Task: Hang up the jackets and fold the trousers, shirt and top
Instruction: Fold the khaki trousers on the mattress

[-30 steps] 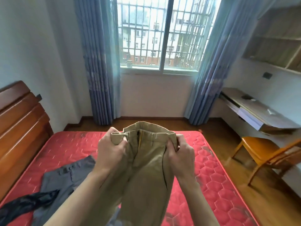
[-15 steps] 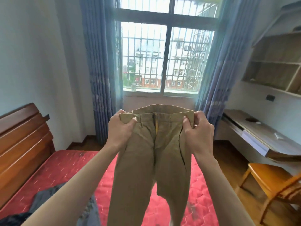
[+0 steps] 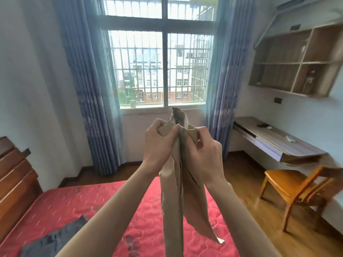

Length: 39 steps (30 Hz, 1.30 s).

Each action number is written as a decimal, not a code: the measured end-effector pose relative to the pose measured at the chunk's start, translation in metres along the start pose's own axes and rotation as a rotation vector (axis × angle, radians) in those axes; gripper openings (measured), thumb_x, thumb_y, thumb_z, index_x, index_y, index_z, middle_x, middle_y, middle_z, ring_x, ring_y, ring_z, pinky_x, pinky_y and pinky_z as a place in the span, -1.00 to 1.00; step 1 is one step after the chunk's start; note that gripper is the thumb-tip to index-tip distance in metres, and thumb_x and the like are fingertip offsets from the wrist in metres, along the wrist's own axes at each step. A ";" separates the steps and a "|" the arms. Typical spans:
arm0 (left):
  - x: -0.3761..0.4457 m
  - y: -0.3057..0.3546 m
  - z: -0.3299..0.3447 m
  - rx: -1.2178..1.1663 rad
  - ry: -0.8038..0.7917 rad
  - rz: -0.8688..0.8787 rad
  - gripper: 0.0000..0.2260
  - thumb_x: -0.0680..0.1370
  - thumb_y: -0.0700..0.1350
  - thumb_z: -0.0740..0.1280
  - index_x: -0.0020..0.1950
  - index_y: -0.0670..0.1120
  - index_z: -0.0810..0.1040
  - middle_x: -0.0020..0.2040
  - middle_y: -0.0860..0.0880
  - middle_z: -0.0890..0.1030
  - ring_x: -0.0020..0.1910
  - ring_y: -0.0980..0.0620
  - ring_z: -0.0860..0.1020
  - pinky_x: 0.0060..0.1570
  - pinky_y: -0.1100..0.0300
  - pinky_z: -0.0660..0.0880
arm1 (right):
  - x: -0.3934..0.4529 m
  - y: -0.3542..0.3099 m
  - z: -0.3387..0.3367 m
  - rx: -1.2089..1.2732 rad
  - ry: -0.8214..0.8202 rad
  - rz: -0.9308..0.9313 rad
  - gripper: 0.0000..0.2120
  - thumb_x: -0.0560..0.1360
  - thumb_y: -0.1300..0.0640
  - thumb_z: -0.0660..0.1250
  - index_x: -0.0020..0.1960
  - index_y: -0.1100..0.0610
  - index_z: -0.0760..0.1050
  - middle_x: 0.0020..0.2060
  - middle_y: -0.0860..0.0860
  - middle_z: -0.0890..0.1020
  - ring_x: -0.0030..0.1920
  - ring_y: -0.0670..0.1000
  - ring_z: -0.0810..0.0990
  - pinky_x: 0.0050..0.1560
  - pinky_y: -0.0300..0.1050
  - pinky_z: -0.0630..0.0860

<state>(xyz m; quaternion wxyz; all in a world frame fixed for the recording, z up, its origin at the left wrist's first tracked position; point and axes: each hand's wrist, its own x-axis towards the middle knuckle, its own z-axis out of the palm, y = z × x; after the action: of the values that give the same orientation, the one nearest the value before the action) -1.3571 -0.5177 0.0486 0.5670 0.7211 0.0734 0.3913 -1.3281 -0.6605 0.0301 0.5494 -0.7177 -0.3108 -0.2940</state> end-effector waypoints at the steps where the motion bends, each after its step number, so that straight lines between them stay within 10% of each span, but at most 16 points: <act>1: -0.004 0.003 0.005 -0.025 -0.017 0.006 -0.79 0.51 0.12 0.52 -0.12 0.03 0.59 -0.23 0.08 0.66 -0.26 0.17 0.61 -0.19 0.18 0.59 | -0.001 -0.002 0.000 0.025 0.002 -0.003 -0.84 0.66 -0.03 0.37 -0.03 0.00 0.46 -0.33 -0.14 0.57 -0.32 -0.03 0.56 -0.34 -0.03 0.48; 11: -0.035 0.017 0.001 -0.168 -0.142 -0.009 -0.62 0.48 0.25 0.52 0.00 -0.01 0.53 -0.23 0.16 0.66 -0.25 0.26 0.63 -0.24 0.40 0.52 | -0.036 -0.008 0.007 0.472 -0.093 0.139 -0.70 0.77 0.09 0.12 0.21 -0.04 0.64 0.04 -0.04 0.72 0.12 0.04 0.69 0.13 0.04 0.63; 17: -0.033 -0.001 -0.021 -0.276 -0.209 -0.117 -0.89 0.66 -0.18 0.39 0.08 -0.15 0.47 -0.15 0.02 0.68 -0.14 0.10 0.65 -0.13 0.20 0.59 | -0.043 0.001 0.019 0.481 -0.197 0.113 -0.63 0.66 0.38 0.23 0.37 0.12 0.61 0.14 0.01 0.68 0.20 0.07 0.66 0.27 0.00 0.58; 22: -0.038 -0.011 -0.039 -0.446 -0.240 -0.238 -0.91 0.70 -0.14 0.32 0.08 -0.14 0.47 -0.16 -0.04 0.67 -0.17 0.05 0.64 -0.16 0.19 0.63 | -0.045 0.037 0.012 0.171 0.069 0.148 -0.46 0.56 -0.03 0.43 0.51 -0.03 0.44 0.35 -0.08 0.51 0.35 0.02 0.51 0.30 -0.05 0.51; 25: -0.037 -0.013 -0.052 -0.395 -0.259 -0.248 -0.84 0.69 -0.04 0.34 0.04 -0.13 0.50 -0.18 -0.03 0.63 -0.19 0.05 0.60 -0.17 0.19 0.63 | -0.037 0.055 0.001 0.433 -0.133 0.436 -0.11 0.44 -0.29 0.48 0.65 -0.12 0.17 0.54 -0.06 0.41 0.53 -0.07 0.38 0.31 -0.43 0.38; 30: -0.029 -0.015 -0.074 -0.208 -0.196 -0.186 -0.71 0.67 0.09 0.36 -0.13 -0.07 0.46 -0.30 0.08 0.55 -0.29 0.13 0.52 -0.17 0.16 0.55 | -0.021 0.059 0.001 0.467 -0.407 0.402 -0.52 0.29 -0.19 0.68 0.13 -0.01 0.71 0.06 0.01 0.77 0.11 0.00 0.73 0.05 -0.21 0.63; 39: -0.012 0.005 -0.123 0.556 -0.612 0.304 -0.53 0.39 0.01 0.65 0.27 0.05 0.66 0.05 0.13 0.63 0.04 0.15 0.61 0.05 0.30 0.52 | -0.018 0.046 0.001 0.403 -0.314 0.356 -0.80 0.49 -0.07 0.56 -0.10 0.07 0.74 -0.22 -0.09 0.74 -0.19 -0.17 0.65 -0.16 -0.26 0.58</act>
<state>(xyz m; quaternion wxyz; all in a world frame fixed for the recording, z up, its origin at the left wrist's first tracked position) -1.4470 -0.4325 0.0538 0.2829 0.9317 -0.1022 0.2038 -1.3046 -0.6706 -0.0118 0.6689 -0.6740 -0.3133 -0.0110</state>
